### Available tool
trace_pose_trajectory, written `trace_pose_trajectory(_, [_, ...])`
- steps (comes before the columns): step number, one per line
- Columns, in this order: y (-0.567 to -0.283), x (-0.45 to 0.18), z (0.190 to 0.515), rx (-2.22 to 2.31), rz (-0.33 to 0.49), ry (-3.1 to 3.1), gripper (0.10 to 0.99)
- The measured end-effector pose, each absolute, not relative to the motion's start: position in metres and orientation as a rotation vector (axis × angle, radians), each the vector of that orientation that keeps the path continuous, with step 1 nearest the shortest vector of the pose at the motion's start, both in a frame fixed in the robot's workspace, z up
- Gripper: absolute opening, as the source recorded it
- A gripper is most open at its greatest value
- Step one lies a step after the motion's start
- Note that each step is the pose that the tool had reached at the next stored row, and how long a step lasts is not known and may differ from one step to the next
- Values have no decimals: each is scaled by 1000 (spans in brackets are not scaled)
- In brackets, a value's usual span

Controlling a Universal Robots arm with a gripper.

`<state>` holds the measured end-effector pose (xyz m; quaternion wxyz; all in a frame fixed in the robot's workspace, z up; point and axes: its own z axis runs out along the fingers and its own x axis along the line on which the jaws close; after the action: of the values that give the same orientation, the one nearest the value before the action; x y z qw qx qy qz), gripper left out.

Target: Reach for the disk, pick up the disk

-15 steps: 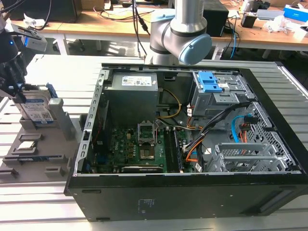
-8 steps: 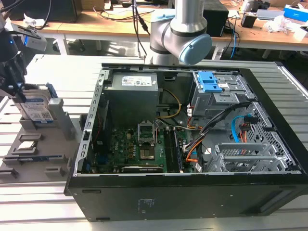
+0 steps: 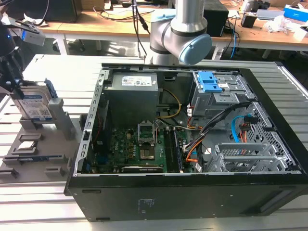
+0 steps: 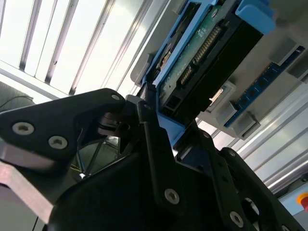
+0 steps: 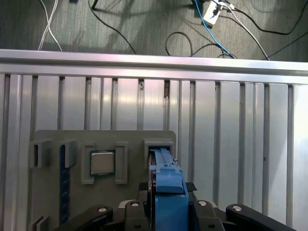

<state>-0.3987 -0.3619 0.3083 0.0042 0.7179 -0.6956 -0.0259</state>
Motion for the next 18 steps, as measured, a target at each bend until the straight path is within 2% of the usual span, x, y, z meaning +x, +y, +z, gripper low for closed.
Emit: trace_pose_trajectory(18, [-362, -399, 331, 2249, -82, -2179, 369])
